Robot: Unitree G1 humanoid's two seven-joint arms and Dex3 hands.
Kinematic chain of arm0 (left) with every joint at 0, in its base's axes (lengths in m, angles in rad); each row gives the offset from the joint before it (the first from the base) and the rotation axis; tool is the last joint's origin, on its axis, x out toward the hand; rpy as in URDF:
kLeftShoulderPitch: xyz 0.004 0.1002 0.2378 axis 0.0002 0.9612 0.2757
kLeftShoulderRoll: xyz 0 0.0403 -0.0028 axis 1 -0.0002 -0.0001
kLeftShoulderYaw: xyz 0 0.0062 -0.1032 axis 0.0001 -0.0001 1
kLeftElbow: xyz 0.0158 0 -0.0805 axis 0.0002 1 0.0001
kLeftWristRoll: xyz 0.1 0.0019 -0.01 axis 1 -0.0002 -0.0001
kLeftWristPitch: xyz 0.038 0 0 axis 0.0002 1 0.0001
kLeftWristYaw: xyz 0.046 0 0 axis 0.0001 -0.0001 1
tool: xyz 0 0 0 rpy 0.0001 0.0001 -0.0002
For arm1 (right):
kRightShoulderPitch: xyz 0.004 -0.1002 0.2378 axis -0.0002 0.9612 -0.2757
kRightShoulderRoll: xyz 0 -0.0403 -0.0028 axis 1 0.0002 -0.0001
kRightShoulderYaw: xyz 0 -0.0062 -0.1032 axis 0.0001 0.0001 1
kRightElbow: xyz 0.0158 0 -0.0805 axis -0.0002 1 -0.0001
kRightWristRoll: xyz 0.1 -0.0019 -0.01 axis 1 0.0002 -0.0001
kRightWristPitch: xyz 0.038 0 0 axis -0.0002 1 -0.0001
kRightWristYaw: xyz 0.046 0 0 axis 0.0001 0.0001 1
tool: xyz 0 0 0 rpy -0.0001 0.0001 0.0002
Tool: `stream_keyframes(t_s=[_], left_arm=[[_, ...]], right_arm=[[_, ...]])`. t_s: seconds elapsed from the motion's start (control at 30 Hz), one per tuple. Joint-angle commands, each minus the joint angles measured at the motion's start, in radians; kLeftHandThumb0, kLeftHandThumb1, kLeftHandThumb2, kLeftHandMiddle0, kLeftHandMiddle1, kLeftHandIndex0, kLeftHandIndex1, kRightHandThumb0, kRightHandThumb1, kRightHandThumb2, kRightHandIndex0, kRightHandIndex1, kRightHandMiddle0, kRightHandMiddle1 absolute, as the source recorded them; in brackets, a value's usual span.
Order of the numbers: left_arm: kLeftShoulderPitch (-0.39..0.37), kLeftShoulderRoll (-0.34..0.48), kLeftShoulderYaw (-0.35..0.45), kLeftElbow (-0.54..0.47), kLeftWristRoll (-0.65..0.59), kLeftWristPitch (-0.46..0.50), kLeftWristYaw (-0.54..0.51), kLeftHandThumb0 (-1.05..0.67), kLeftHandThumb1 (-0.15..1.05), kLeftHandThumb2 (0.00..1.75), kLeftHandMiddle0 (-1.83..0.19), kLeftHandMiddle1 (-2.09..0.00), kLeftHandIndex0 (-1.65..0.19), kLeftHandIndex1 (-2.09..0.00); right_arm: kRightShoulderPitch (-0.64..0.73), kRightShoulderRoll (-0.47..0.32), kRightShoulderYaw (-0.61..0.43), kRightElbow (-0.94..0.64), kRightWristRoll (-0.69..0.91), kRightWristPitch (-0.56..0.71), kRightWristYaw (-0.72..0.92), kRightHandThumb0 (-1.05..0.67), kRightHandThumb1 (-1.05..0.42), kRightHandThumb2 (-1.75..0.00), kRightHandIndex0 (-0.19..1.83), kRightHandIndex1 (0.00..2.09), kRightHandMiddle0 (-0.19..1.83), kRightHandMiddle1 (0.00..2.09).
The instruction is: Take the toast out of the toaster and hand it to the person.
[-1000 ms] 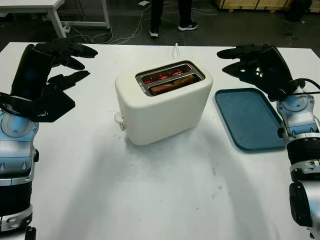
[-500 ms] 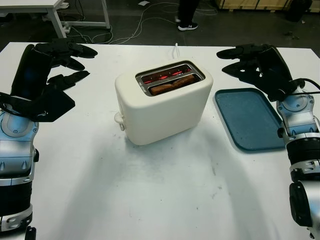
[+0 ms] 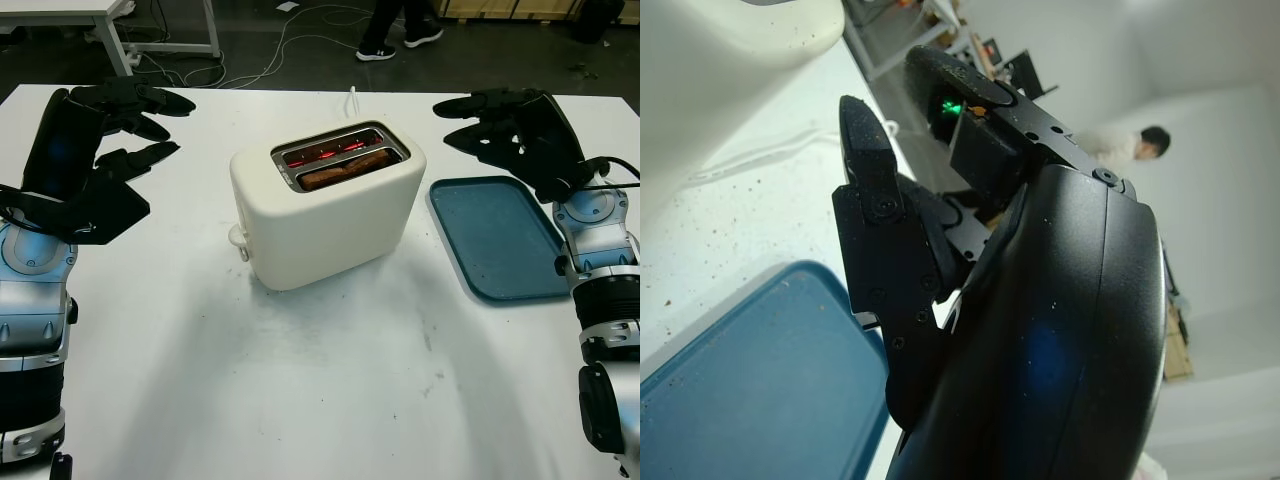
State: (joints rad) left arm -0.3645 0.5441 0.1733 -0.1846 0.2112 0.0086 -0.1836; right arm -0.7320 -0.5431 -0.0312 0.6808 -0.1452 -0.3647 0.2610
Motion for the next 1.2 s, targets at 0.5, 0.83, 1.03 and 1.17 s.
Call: stream_keyframes(t_s=[0.5, 0.83, 1.03, 1.17], left_arm=[[-0.002, -0.001, 0.008, -0.015, -0.012, 0.019, -0.007, 0.01, 0.87, 0.02, -0.76, -0.8, -0.82, -0.45], [-0.002, 0.004, 0.007, -0.015, -0.009, 0.013, -0.005, 0.03, 0.87, 0.02, -0.76, -0.82, -0.82, -0.46], [-0.004, 0.009, 0.006, -0.017, -0.003, 0.015, -0.006, 0.03, 0.87, 0.01, -0.76, -0.81, -0.82, -0.46], [-0.001, 0.004, 0.005, -0.018, -0.005, 0.019, -0.005, 0.02, 0.87, 0.02, -0.77, -0.81, -0.82, -0.46]], right_arm=[[-0.003, 0.001, -0.001, -0.002, -0.001, -0.015, -0.015, -0.29, -0.92, -0.05, 1.04, 0.17, 0.94, 0.0], [-0.008, 0.0, 0.013, -0.007, -0.024, -0.025, -0.027, -0.27, -0.92, -0.04, 1.04, 0.16, 0.95, 0.01], [-0.023, 0.015, -0.012, -0.018, 0.027, -0.063, -0.002, -0.24, -0.89, -0.01, 1.01, 0.14, 0.95, 0.0], [-0.051, 0.018, -0.009, -0.097, 0.029, -0.014, -0.007, -0.25, -0.81, 0.0, 0.96, 0.11, 0.92, 0.0]])
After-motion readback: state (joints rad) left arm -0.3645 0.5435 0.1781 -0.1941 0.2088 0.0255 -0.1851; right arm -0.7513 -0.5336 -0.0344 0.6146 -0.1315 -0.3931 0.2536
